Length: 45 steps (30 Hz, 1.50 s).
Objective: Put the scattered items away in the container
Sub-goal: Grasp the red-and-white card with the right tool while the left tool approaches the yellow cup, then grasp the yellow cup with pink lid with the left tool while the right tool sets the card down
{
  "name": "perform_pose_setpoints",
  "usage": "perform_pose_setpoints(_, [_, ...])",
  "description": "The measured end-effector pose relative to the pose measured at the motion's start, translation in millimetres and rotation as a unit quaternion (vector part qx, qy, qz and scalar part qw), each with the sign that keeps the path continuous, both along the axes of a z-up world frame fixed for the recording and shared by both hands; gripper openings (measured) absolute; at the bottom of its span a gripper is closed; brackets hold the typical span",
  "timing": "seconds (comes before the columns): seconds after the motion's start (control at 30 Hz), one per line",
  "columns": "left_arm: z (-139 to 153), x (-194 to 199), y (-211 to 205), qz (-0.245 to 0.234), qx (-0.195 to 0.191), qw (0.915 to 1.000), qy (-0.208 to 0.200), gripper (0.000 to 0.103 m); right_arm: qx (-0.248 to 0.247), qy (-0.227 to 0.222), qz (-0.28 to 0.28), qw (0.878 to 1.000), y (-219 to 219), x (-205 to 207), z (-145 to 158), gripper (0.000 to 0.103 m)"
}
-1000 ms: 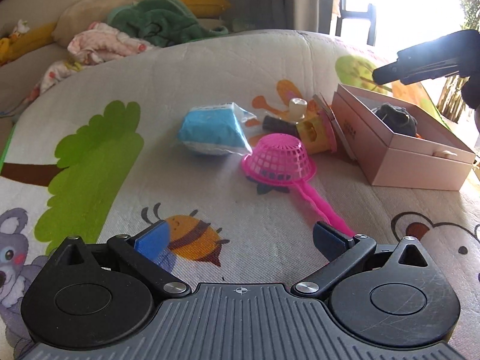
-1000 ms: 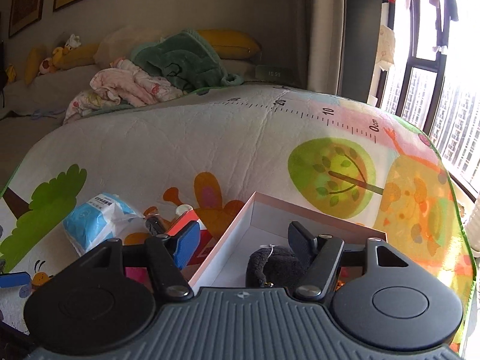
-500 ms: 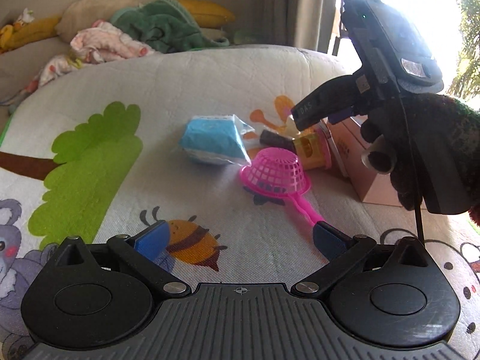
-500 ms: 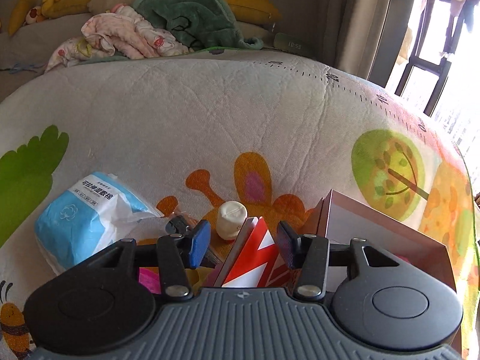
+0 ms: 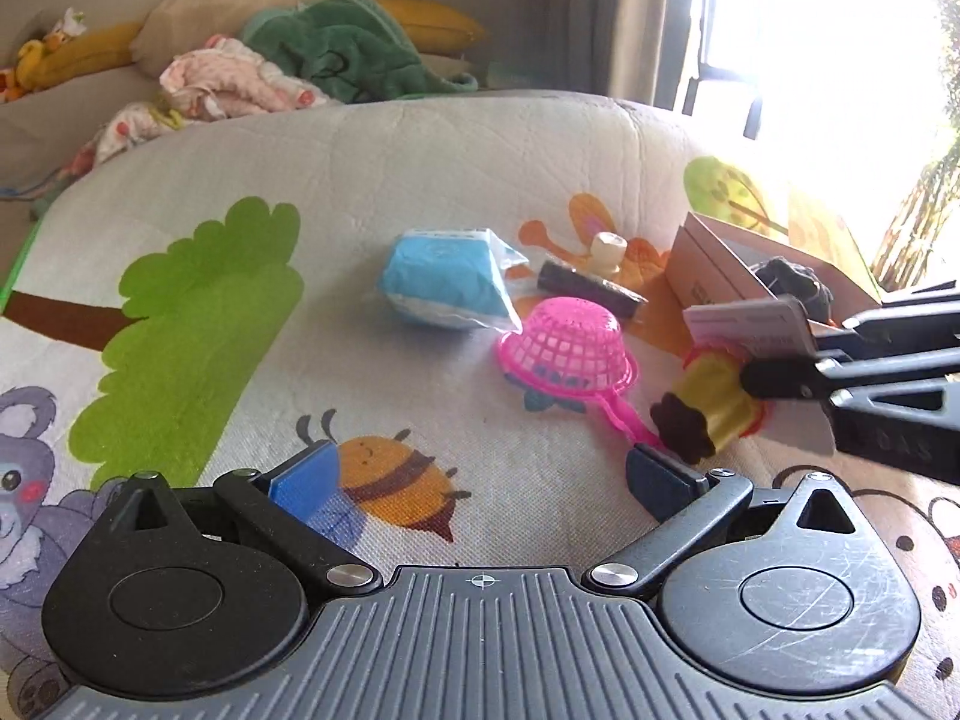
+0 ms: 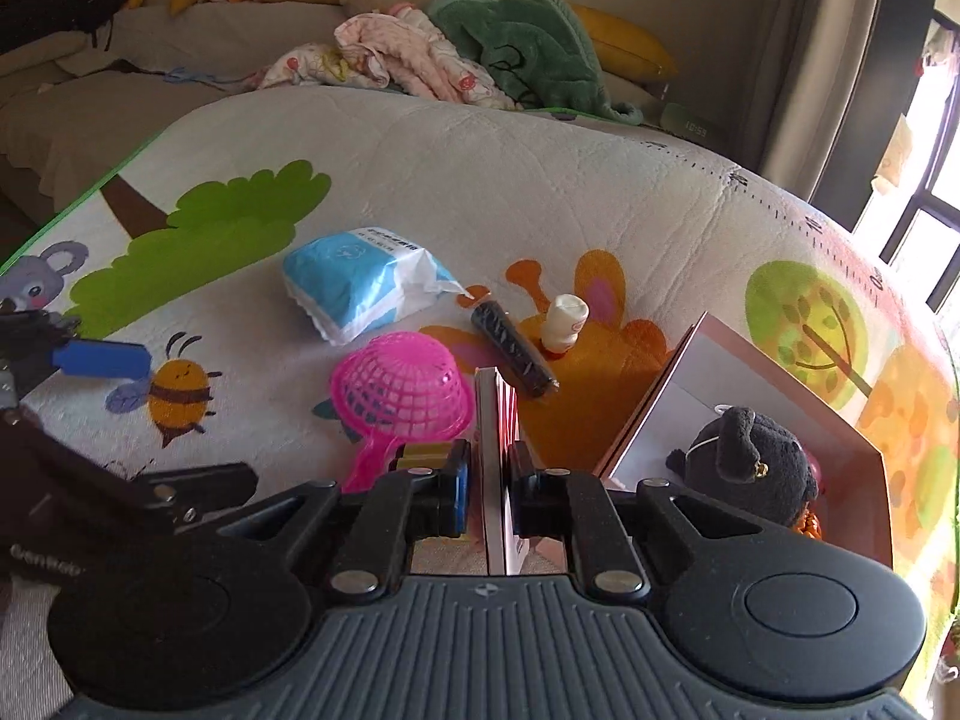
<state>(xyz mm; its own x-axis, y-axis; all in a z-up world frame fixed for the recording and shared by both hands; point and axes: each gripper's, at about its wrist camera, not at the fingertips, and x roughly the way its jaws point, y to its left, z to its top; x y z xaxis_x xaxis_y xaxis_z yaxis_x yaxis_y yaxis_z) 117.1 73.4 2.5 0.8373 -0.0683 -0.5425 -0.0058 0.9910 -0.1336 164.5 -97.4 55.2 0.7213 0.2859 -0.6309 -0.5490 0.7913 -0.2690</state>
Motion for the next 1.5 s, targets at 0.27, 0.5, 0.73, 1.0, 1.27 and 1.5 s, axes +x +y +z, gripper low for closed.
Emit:
perform_pose_setpoints(0.27, [4, -9, -6, 0.007, 0.035, 0.9993, 0.011, 0.103, -0.077, -0.061, 0.057, 0.994, -37, -91, -16, 0.006])
perform_pose_setpoints(0.5, [15, -21, -18, -0.009, 0.037, 0.9991, 0.018, 0.103, -0.09, -0.082, 0.012, 0.993, -83, -117, -20, 0.006])
perform_pose_setpoints(0.73, [33, -29, -50, -0.057, 0.055, 0.9969, 0.005, 0.103, -0.031, -0.039, 0.02, 0.999, -99, -140, -25, 0.043])
perform_pose_setpoints(1.0, [35, -11, -93, -0.099, 0.073, 0.9922, 0.018, 0.103, 0.054, -0.027, -0.026, 0.998, -127, -155, -34, 0.096])
perform_pose_setpoints(1.27, [25, 19, -112, -0.06, 0.078, 0.9947, 0.029, 0.103, 0.116, 0.01, -0.125, 0.985, -157, -146, -60, 0.103])
perform_pose_setpoints(1.5, [25, 37, -125, -0.125, 0.135, 0.9828, 0.01, 0.103, 0.149, 0.008, -0.142, 0.979, -162, -147, -69, 0.103])
